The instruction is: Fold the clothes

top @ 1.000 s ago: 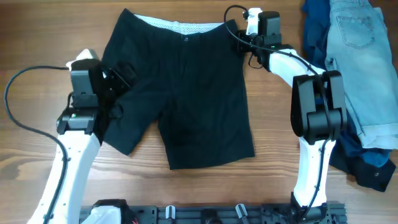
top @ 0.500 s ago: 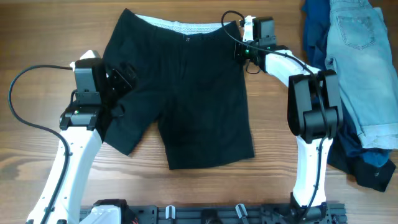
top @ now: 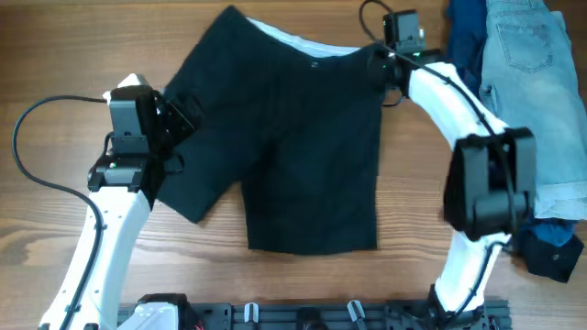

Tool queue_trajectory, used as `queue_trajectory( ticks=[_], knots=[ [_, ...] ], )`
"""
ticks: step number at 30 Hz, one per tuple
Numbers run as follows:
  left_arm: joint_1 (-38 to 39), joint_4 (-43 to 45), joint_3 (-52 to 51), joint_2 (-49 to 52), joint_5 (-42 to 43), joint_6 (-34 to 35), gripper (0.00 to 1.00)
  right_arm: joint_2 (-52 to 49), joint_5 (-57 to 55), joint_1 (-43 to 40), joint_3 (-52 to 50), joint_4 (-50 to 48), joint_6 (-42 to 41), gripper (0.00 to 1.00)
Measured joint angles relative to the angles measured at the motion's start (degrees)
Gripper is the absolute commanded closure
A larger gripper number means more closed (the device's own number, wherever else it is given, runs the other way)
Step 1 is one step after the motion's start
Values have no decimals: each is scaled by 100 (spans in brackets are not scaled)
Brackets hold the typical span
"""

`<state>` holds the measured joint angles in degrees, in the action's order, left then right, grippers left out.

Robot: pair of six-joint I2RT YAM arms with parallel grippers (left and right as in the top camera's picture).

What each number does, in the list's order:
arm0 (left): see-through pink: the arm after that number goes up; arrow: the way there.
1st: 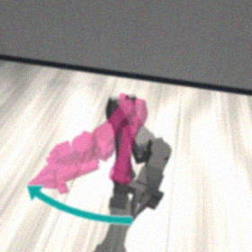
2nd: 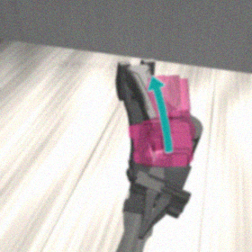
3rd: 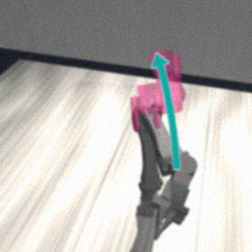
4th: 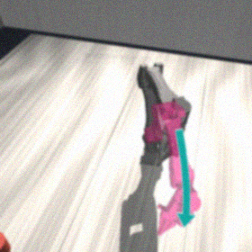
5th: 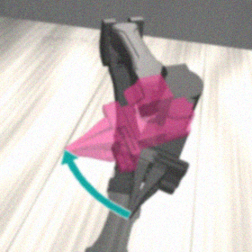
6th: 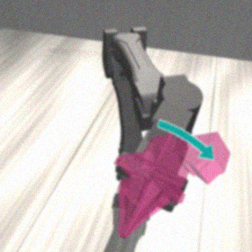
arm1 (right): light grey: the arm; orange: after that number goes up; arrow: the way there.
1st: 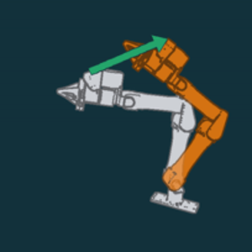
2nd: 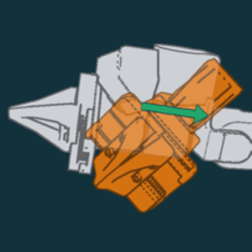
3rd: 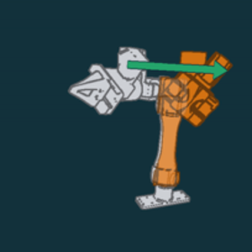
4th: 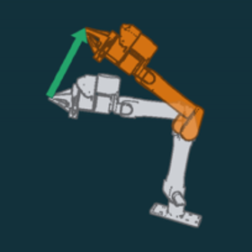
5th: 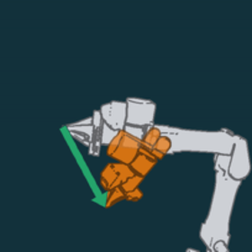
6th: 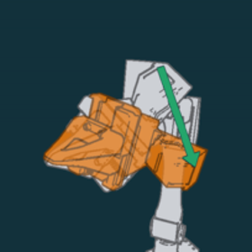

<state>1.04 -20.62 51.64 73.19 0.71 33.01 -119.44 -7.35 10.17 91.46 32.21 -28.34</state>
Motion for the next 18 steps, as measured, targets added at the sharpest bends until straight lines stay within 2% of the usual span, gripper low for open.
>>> queue_trajectory(
  ticks=[7, 16, 18],
  knots=[
    [15, -2, 0, 0, 0, 0, 0, 79, -754, -48, -4, 1475, -988, 96],
    [293, 0, 0, 52, -2, 0, 0, 79, -1095, -127, -9, 2894, -1987, 95],
    [337, 0, 0, 138, -7, 0, 0, 79, -1119, -129, -9, 3167, -2225, 91]
  ],
)
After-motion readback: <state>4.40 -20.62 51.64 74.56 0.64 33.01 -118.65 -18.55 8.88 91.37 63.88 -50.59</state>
